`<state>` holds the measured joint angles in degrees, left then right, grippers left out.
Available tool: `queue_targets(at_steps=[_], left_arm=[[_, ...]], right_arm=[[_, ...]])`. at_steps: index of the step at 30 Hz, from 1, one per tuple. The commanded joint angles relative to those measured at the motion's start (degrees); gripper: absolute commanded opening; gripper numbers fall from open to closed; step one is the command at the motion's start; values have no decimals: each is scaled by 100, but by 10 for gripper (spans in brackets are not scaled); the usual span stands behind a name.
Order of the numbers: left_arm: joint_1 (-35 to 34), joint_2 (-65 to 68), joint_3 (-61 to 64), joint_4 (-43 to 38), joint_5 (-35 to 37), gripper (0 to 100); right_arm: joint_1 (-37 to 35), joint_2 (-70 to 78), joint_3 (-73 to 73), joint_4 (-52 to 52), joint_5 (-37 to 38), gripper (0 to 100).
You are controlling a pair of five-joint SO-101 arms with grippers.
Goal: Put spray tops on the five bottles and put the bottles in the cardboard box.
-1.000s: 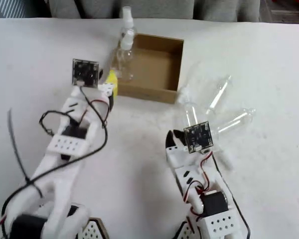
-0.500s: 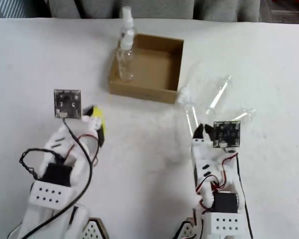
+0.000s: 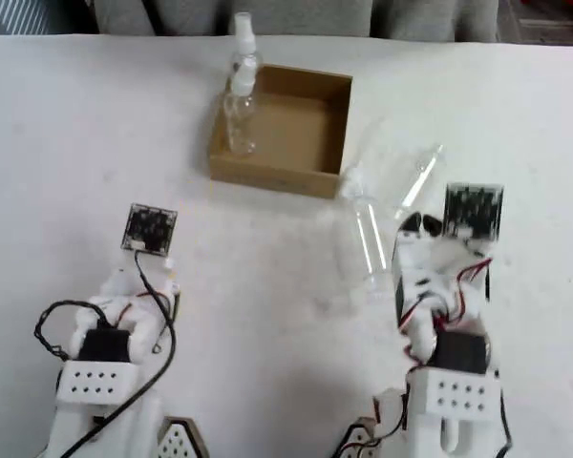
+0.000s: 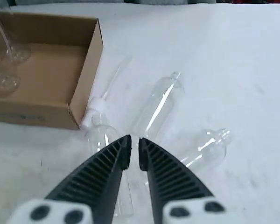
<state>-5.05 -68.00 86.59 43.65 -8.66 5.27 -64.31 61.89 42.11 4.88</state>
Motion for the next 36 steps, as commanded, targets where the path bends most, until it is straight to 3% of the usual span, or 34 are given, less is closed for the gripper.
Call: queue_targets(at_steps=[1,7,10,18,36], left_arm=[[-180,-171,-9,18,-703,24],[-171,-171,0,26,-905,24],[-171,-171,9,18,-941,24],[-171,-171,9,9,-932,24],[-171,-171,79,-193,-932,24]], right_arm=[[66,1807,-1591,22,-70,22],[66,4075,-3745,321,-97,22],[66,5033,-4888,813,-519,23],[22,7697,-7877,2193,-905,188],[-40,12936,-13196,3732,-879,184]])
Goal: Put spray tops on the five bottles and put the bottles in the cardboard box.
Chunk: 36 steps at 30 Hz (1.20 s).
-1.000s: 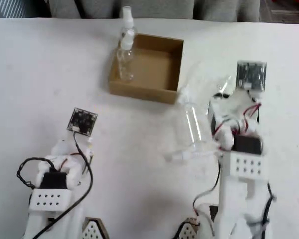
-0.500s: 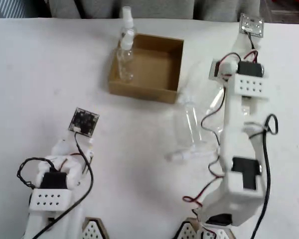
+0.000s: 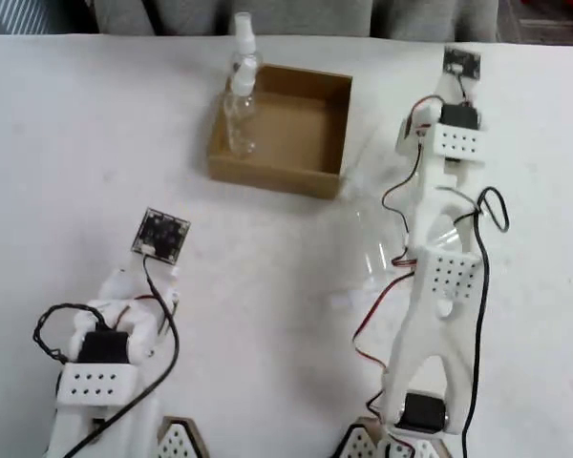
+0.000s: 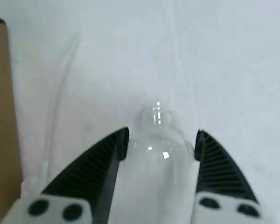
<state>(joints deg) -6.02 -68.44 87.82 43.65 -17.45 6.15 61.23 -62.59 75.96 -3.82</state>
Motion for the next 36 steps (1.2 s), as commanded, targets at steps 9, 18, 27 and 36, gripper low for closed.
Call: queue_targets(at_steps=[9,18,27,36], left_arm=[[-75,-127,-44,-193,-53,24],[-75,-127,-44,-193,-53,24],[-84,-127,-35,-193,-53,24],[-84,-127,-35,-193,-53,24]], right_arm=[[-154,848,-3218,1710,18,168],[-48,-207,-2813,2290,607,306],[-66,-1165,-932,2299,624,206],[-514,-2299,1327,2105,580,359]])
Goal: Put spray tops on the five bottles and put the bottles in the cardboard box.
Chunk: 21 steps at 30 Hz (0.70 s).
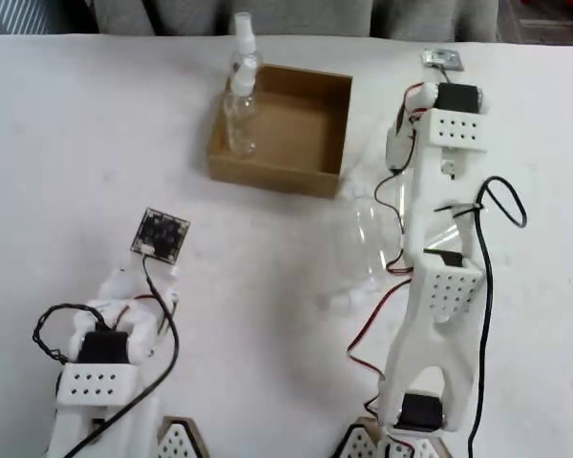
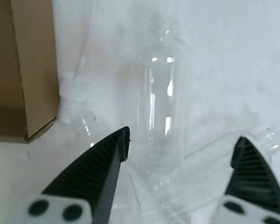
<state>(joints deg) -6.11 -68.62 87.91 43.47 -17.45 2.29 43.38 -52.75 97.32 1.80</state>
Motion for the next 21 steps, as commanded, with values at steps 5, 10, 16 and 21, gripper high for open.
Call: queue_targets(at_steps=[5,10,16,21], left_arm=[[-75,-110,-44,-176,-53,24],[-75,-110,-44,-176,-53,24],[-57,-110,-44,-176,-53,24],[-48,-110,-44,-176,-53,24]], right_arm=[[-101,-127,695,-804,18,363],[-13,514,677,-1288,53,355],[13,629,237,-1068,18,81],[198,629,-1108,-75,9,50]])
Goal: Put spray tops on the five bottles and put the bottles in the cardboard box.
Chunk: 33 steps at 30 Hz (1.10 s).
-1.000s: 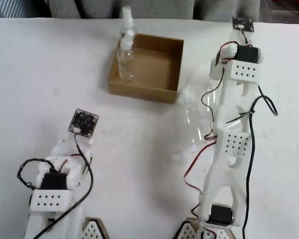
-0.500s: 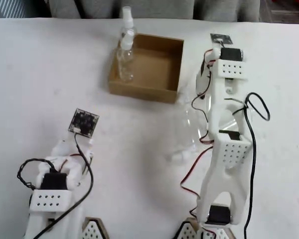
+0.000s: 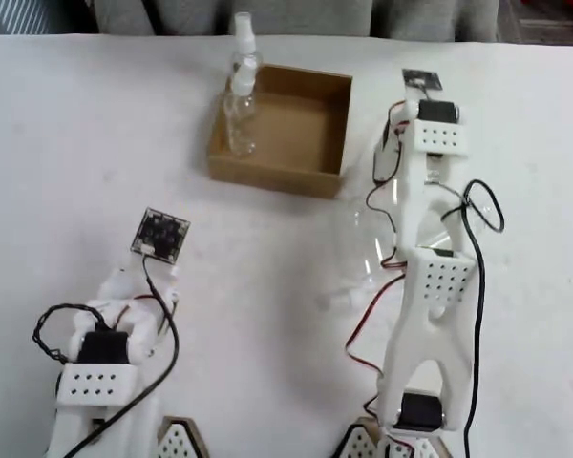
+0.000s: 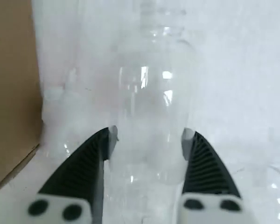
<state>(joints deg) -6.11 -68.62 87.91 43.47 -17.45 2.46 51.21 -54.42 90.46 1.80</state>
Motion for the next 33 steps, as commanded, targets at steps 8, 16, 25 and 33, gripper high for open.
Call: queue_targets(at_steps=[8,16,25,33], left_arm=[[-40,-110,-44,-176,-35,24],[-31,-110,-35,-264,-26,24],[-66,-110,-35,-273,-18,24],[-75,-110,-26,-273,-9,24]], right_arm=[[505,-919,-1662,892,9,15],[-233,-3969,1996,848,9,17],[-2440,-6519,4747,778,0,18],[-3829,-6818,7499,-1648,-809,18]])
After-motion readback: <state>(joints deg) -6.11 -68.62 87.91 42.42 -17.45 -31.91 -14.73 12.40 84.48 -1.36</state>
